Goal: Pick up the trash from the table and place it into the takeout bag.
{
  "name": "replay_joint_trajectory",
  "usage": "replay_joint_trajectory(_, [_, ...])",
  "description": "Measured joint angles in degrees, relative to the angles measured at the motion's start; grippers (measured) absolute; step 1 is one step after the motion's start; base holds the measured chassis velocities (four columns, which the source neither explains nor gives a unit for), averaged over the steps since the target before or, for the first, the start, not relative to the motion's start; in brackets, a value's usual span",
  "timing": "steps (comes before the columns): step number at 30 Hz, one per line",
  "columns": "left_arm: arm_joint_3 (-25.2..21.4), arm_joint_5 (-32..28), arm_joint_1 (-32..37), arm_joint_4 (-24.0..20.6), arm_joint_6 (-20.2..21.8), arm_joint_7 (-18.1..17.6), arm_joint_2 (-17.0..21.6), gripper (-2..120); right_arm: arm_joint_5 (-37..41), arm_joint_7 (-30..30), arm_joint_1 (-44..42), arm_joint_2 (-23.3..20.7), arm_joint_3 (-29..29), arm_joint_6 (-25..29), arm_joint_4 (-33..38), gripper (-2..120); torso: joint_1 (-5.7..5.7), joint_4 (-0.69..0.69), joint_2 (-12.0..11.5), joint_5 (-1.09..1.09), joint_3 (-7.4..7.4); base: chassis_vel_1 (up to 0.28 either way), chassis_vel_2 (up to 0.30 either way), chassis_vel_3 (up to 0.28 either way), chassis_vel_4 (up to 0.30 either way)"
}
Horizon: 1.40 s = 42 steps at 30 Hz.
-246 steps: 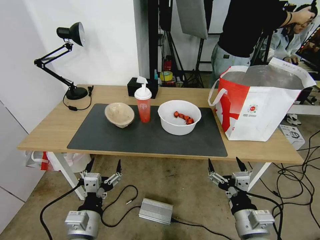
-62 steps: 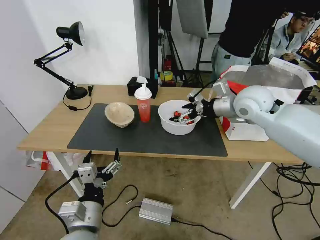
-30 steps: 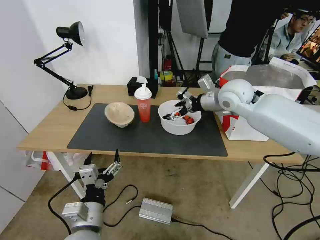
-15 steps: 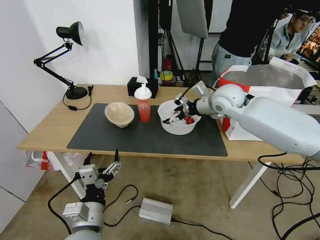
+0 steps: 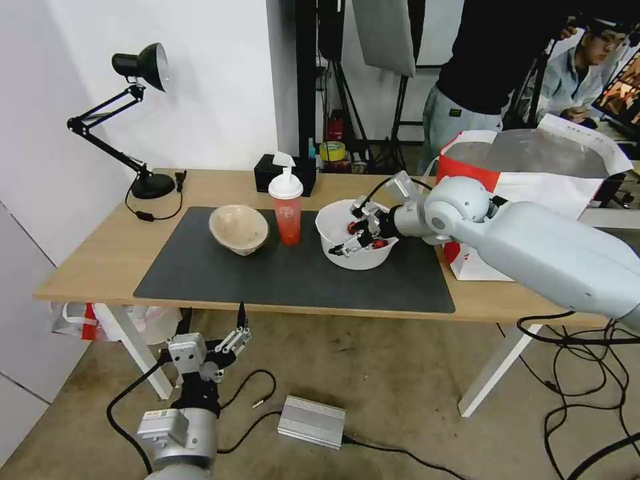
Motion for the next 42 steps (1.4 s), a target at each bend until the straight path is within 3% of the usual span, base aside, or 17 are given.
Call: replay_joint_trajectory(42, [0.4, 1.6, 0.8, -0.1, -0.4, 0.1, -1.0, 100, -1.9, -0.9, -1.7, 0.8, -1.1, 0.0, -3.1, 100, 0.0, 0.0, 0.0, 0.0, 0.0, 0.0, 0.0, 0.0, 0.0])
